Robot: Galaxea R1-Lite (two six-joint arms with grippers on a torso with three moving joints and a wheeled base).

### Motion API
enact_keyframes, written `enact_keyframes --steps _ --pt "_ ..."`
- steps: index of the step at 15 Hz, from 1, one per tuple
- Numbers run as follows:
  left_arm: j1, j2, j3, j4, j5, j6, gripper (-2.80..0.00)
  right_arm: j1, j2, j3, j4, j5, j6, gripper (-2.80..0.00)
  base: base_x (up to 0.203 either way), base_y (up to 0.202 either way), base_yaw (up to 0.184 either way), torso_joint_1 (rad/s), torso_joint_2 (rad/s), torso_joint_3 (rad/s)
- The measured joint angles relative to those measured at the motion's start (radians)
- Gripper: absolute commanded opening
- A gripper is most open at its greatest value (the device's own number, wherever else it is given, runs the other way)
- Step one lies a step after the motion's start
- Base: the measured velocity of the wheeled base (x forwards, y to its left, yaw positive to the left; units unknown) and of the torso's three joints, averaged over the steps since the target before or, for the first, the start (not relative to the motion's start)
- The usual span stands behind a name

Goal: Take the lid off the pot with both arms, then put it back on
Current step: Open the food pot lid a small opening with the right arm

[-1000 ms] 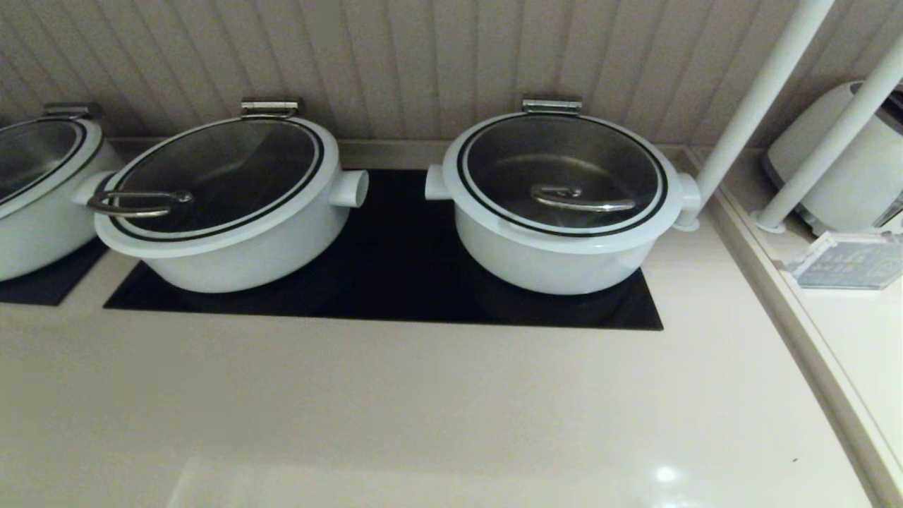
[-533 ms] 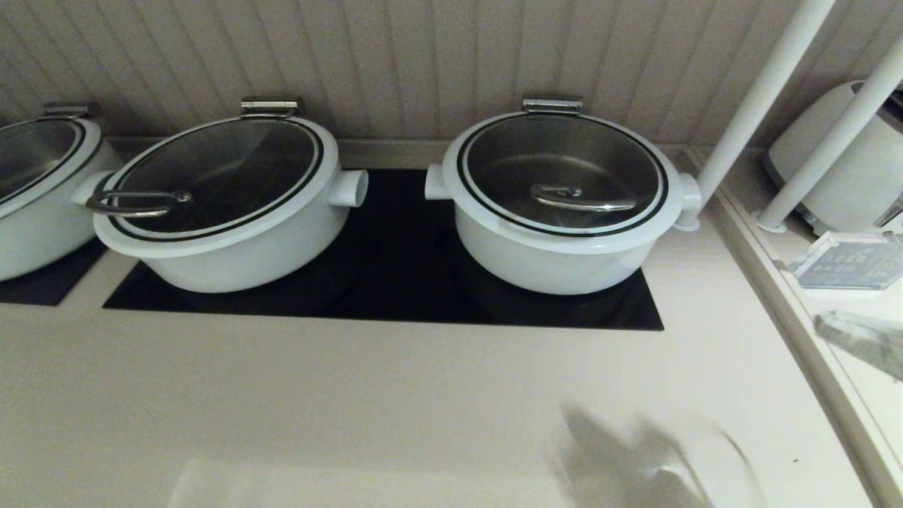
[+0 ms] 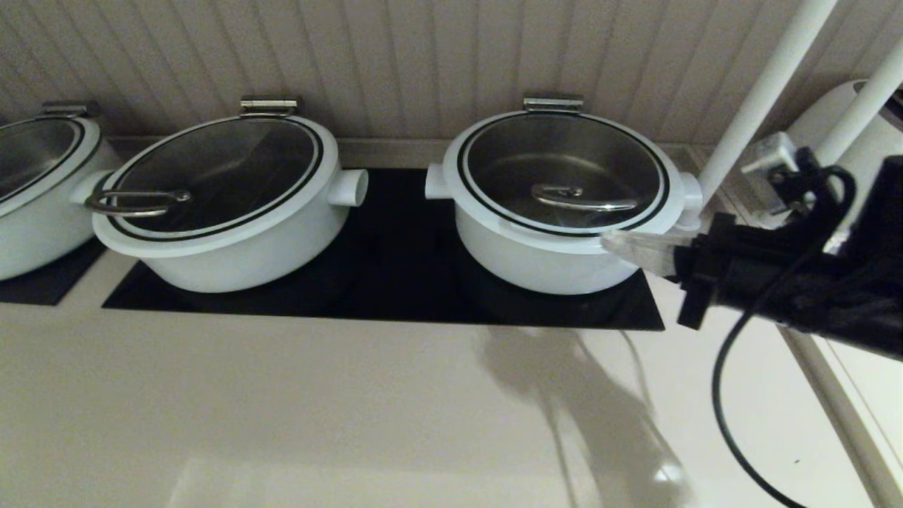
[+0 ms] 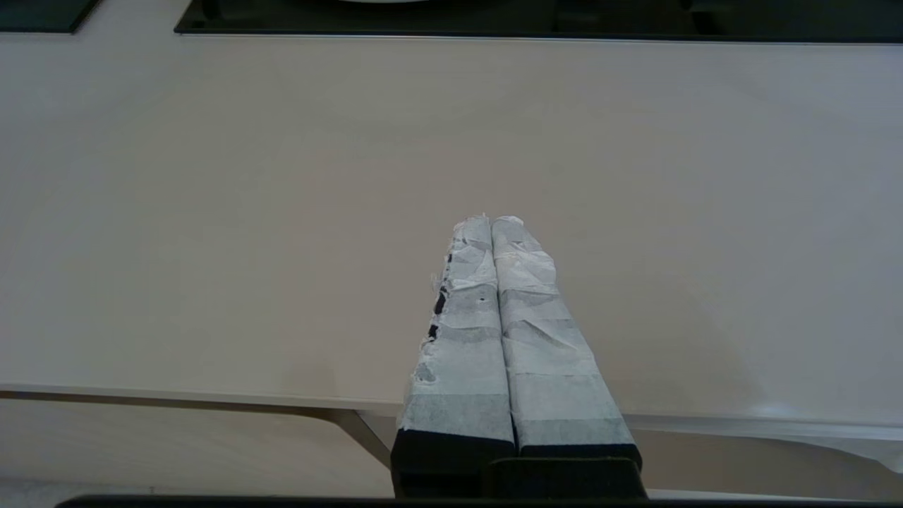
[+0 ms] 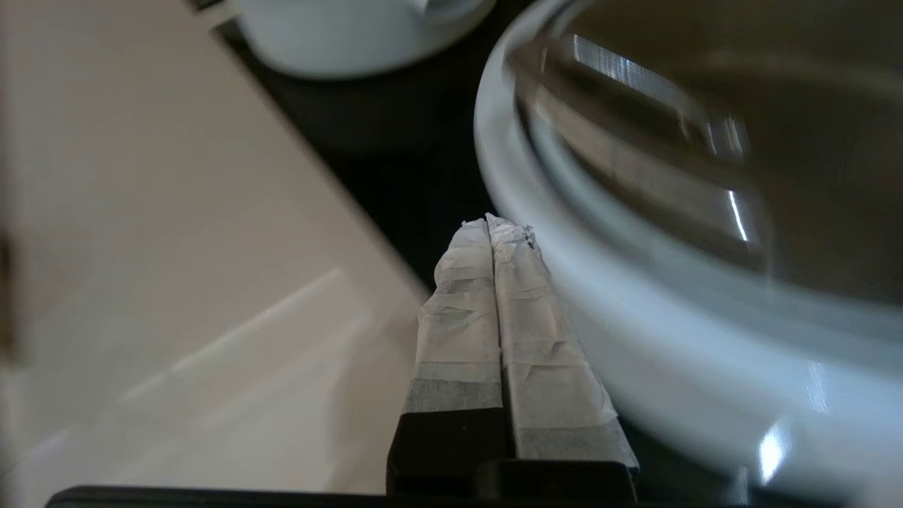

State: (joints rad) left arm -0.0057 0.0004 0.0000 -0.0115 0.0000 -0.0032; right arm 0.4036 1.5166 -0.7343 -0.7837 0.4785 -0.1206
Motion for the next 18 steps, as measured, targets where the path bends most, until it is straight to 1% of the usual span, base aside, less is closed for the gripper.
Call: enact_keyframes --steps 2,4,5,7,11,16,18 --pt "0.000 0.000 0.000 0.000 0.000 0.000 -2.80 0.037 0.089 -0.083 -0.022 -0.050 0.000 -2.80 0.000 0.000 0.000 0.000 0.00 0.000" --pt "0.000 0.000 0.000 0.000 0.000 0.000 -2.80 0.048 0.146 -0.148 -0.023 -0.110 0.000 -2.80 0.000 0.000 0.000 0.000 0.00 0.000" --pt "0.000 0.000 0.000 0.000 0.000 0.000 -2.80 0.049 0.165 -0.168 -0.023 -0.126 0.000 -2.80 0.000 0.000 0.000 0.000 0.00 0.000" --pt "0.000 0.000 0.000 0.000 0.000 0.000 -2.80 0.050 0.191 -0.186 -0.024 -0.136 0.001 -2.80 0.000 0.000 0.000 0.000 0.00 0.000" --pt "0.000 0.000 0.000 0.000 0.000 0.000 -2.80 0.047 0.211 -0.209 -0.026 -0.211 0.000 -2.80 0.000 0.000 0.000 0.000 0.00 0.000" --pt "0.000 0.000 0.000 0.000 0.000 0.000 -2.80 0.041 0.190 -0.216 -0.025 -0.269 -0.001 -2.80 0.000 0.000 0.000 0.000 0.00 0.000" --pt "0.000 0.000 0.000 0.000 0.000 0.000 -2.80 0.041 0.173 -0.216 -0.023 -0.279 -0.002 -2.80 0.000 0.000 0.000 0.000 0.00 0.000"
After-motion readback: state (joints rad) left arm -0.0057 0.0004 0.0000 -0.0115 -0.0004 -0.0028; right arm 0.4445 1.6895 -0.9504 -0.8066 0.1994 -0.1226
